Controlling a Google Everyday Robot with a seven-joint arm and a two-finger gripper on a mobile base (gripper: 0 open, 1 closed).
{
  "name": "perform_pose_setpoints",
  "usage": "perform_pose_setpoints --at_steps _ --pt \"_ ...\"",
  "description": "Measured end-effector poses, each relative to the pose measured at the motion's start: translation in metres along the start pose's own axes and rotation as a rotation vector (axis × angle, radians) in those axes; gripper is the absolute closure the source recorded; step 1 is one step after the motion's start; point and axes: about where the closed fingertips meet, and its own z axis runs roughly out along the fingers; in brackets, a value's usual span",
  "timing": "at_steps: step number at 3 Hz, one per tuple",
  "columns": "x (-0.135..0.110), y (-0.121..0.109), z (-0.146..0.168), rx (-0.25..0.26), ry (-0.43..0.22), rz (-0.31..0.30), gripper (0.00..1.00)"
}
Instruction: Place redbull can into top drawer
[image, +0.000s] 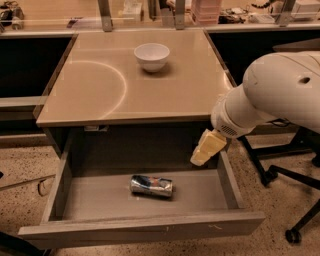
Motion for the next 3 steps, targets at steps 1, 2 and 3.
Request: perform_pose_setpoints --at_steps 1,2,3 --pt "0.0 0.0 0.001 0.0 -0.001 0.0 0.0" --pt "0.001 -0.003 -0.008 0.021 -0.006 0.007 0.0" --pt "0.012 -0.007 -0.053 0.128 -0.017 0.041 0.0"
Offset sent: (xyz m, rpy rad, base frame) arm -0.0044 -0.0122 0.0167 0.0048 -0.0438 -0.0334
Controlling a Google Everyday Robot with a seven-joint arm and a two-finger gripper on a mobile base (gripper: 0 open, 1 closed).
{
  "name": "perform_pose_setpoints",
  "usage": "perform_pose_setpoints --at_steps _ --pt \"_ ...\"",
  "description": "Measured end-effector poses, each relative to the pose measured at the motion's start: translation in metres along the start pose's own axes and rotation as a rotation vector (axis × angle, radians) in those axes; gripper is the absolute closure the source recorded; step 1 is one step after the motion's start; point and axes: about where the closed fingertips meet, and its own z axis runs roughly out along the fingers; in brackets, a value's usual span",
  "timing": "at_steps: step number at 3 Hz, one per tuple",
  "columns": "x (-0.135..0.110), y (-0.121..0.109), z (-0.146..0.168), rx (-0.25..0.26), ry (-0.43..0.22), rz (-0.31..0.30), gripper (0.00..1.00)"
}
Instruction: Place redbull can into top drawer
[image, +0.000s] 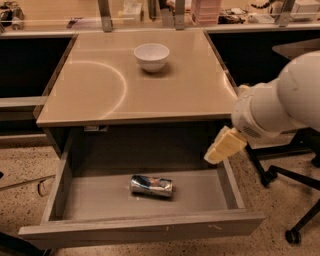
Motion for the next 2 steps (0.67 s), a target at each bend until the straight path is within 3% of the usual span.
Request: perform_pose_setpoints --at_steps 1,2 --pt "0.016 -0.009 -0.061 0.152 -0.021 0.059 0.0" --pt "0.014 -0.011 -0.073 0.178 -0.027 0.055 0.0"
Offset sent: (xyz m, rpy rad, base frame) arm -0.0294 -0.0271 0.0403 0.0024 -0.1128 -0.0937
